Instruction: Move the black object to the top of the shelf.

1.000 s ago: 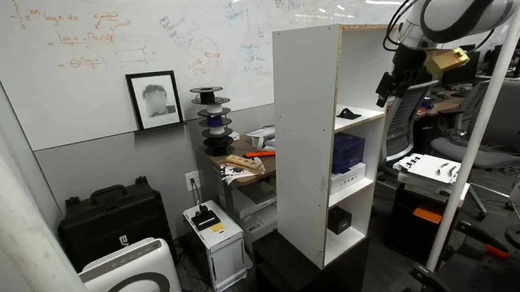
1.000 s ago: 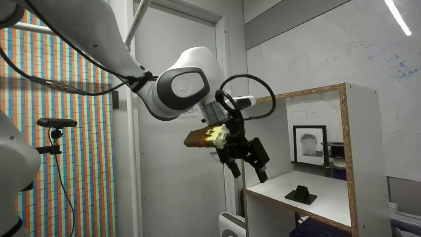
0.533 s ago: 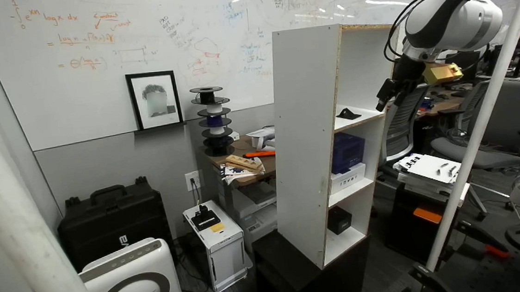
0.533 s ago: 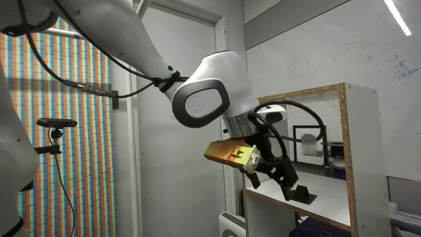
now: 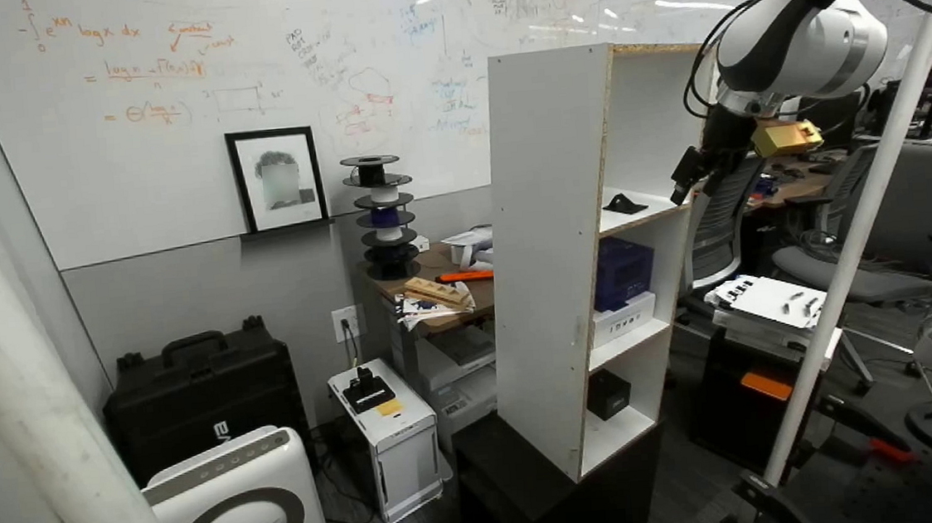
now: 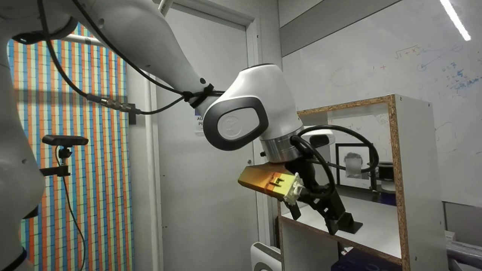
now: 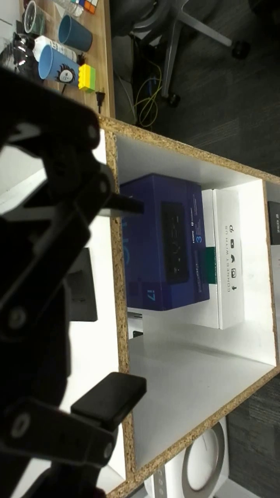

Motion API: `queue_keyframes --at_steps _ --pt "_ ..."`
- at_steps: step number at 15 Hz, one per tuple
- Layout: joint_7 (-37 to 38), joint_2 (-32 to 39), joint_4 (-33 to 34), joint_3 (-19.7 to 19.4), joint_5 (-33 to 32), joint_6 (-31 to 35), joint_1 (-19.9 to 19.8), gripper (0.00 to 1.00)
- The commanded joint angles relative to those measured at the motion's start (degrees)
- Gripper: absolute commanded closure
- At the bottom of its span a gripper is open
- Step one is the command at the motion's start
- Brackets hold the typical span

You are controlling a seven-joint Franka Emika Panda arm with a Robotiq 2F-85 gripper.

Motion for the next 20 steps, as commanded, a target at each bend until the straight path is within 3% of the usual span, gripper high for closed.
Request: queue_keyframes --at_steps 1,6,11,20 --pt "-1.21 0.84 0.32 1.27 2.65 2.93 -0.31 0.00" --pt "-8.08 4.55 3.15 1.13 14.83 9.84 6.07 0.00" --pt "-18.29 8.44 7.68 1.19 27.32 7.06 8.47 0.00" --pt "-19.09 18.57 13.18 0.77 27.32 9.84 5.56 0.00"
